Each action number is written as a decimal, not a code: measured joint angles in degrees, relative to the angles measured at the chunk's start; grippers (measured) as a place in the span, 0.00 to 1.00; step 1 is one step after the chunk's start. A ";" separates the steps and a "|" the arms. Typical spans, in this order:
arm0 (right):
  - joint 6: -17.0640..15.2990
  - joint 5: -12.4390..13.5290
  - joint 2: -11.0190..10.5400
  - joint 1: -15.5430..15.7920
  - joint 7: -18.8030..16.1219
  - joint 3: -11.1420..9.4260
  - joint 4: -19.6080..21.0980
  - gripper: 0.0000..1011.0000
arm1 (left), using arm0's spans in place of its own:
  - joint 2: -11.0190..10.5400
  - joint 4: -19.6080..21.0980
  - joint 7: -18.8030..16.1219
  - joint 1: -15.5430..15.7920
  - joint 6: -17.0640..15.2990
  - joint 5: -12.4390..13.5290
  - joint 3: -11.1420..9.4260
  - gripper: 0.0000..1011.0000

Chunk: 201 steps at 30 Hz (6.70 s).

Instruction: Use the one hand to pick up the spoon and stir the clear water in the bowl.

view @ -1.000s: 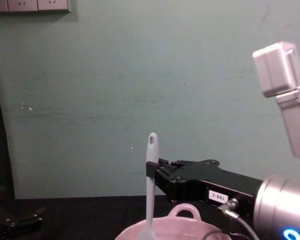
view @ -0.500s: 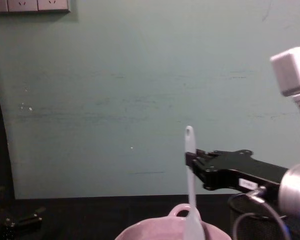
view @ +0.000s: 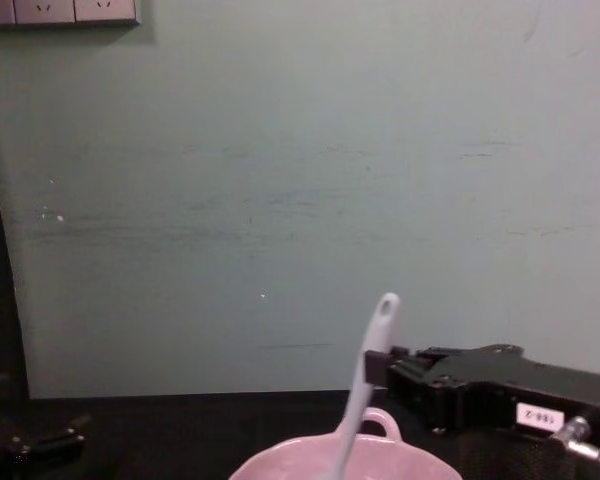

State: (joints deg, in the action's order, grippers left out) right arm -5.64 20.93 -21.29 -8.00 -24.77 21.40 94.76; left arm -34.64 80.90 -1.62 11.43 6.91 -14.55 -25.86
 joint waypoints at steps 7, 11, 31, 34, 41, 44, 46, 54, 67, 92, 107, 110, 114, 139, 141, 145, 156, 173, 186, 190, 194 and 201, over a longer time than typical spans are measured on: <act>2.39 0.56 0.51 -0.11 -1.09 2.97 0.67 0.11 | 0.00 0.00 0.00 0.00 0.00 0.00 0.00 1.00; 4.33 -0.85 1.79 -1.78 -0.47 4.54 -1.37 0.11 | 0.00 0.00 0.00 0.00 0.00 0.00 0.00 1.00; 3.17 -9.02 4.95 -7.76 5.48 3.11 -8.51 0.11 | 0.00 0.00 0.00 0.00 0.00 0.00 0.00 1.00; 0.44 -8.14 4.26 -6.90 5.19 2.16 -6.30 0.11 | 0.00 0.00 0.00 0.00 0.00 0.00 0.00 1.00; -4.45 -4.12 2.70 -4.68 3.97 0.02 -0.69 0.11 | 0.00 0.00 0.00 0.00 0.00 0.00 0.00 1.00; -6.72 -1.66 1.78 -3.80 3.66 -0.95 1.96 0.11 | 0.00 0.00 0.00 0.00 0.00 0.00 0.00 1.00; -7.73 -0.59 1.44 -3.59 3.61 -1.40 2.93 0.11 | 0.00 0.00 0.00 0.00 0.00 0.00 0.00 1.00; -14.98 6.33 -0.46 -3.20 3.66 -5.33 8.11 0.11 | 0.00 0.00 0.00 0.00 0.00 0.00 0.00 1.00; -26.86 20.45 -2.93 -4.47 4.04 -16.40 12.39 0.11 | 0.00 0.00 0.00 0.00 0.00 0.00 0.00 1.00; -22.96 25.94 -4.78 -8.28 2.07 -17.89 -5.64 0.11 | 0.00 0.00 0.00 0.00 0.00 0.00 0.00 1.00; -20.60 26.22 -5.28 -8.87 0.73 -13.93 -11.32 0.11 | 0.00 0.00 0.00 0.00 0.00 0.00 0.00 1.00; -20.11 26.21 -5.50 -8.87 0.72 -13.36 -11.77 0.11 | 0.00 0.00 0.00 0.00 0.00 0.00 0.00 1.00; -19.57 26.28 -5.82 -9.04 0.76 -12.57 -12.40 0.11 | 0.00 0.00 0.00 0.00 0.00 0.00 0.00 1.00; -17.23 28.69 -7.02 -10.21 0.92 -9.65 -14.96 0.11 | 0.00 0.00 0.00 0.00 0.00 0.00 0.00 1.00; -17.00 28.75 -7.26 -10.52 0.65 -9.21 -15.22 0.11 | 0.00 0.00 0.00 0.00 0.00 0.00 0.00 1.00; -16.70 29.03 -7.59 -11.00 0.26 -8.49 -15.69 0.11 | 0.00 0.00 0.00 0.00 0.00 0.00 0.00 1.00; -15.75 29.86 -8.57 -13.12 -1.97 -6.52 -17.54 0.11 | 0.00 0.00 0.00 0.00 0.00 0.00 0.00 1.00; -16.21 31.20 -9.41 -16.76 -3.95 -3.17 -22.03 0.11 | 0.00 0.00 0.00 0.00 0.00 0.00 0.00 1.00; -16.12 30.94 -9.32 -16.63 -3.86 -3.23 -21.90 0.28 | 0.00 0.00 0.00 0.00 0.00 0.00 0.00 1.00; -16.09 30.88 -9.30 -16.61 -3.78 -3.25 -21.88 0.42 | 0.00 0.00 0.00 0.00 0.00 0.00 0.00 1.00; -16.07 30.83 -9.28 -16.59 -3.75 -3.27 -21.85 0.54 | 0.00 0.00 0.00 0.00 0.00 0.00 0.00 1.00; -16.03 30.78 -9.25 -16.55 -3.72 -3.31 -21.81 0.76 | 0.00 0.00 0.00 0.00 0.00 0.00 0.00 1.00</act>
State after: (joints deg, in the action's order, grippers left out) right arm -21.68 51.71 -30.55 -24.55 -28.49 18.09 72.95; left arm -34.64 80.90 -1.62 11.43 6.91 -14.55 -25.86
